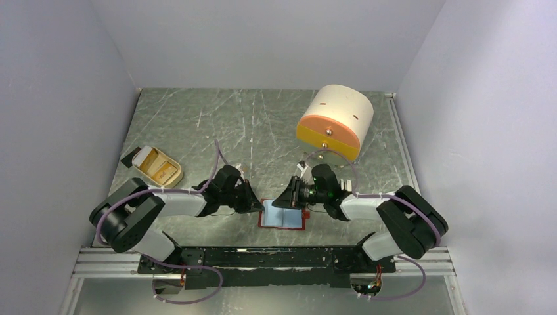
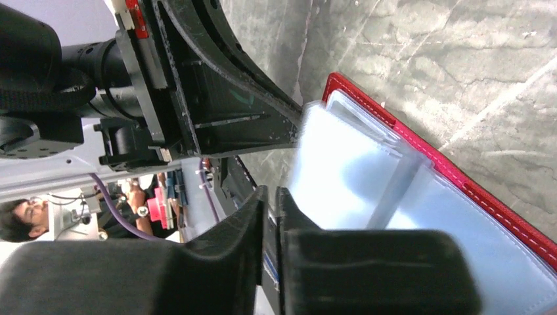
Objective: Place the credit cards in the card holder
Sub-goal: Turn over the card slot in the card holder.
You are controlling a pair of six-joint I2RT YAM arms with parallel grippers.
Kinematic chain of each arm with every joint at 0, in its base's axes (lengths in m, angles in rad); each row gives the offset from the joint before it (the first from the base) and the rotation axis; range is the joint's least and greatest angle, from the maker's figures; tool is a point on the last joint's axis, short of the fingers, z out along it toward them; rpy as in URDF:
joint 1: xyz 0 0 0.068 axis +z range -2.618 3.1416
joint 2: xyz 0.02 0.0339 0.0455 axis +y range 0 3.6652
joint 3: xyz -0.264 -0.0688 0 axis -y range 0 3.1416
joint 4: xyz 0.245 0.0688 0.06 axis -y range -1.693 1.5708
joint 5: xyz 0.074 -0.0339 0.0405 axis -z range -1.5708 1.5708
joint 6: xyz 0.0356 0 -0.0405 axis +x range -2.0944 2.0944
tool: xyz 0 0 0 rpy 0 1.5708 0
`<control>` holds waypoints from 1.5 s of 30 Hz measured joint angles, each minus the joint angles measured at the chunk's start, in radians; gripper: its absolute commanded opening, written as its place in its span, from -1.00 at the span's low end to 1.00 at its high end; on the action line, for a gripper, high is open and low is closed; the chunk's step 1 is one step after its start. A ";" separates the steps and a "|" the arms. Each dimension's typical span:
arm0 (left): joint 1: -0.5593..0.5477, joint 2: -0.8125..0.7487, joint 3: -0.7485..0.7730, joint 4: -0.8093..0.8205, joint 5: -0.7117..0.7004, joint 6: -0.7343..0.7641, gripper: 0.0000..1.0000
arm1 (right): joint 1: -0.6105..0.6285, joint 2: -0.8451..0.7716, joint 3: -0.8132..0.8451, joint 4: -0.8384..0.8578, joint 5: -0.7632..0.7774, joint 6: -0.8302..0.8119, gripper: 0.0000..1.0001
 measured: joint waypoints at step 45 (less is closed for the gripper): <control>0.592 -0.427 0.443 -0.802 -0.280 0.452 -0.19 | 0.206 -0.024 0.257 -0.530 0.420 -0.268 0.03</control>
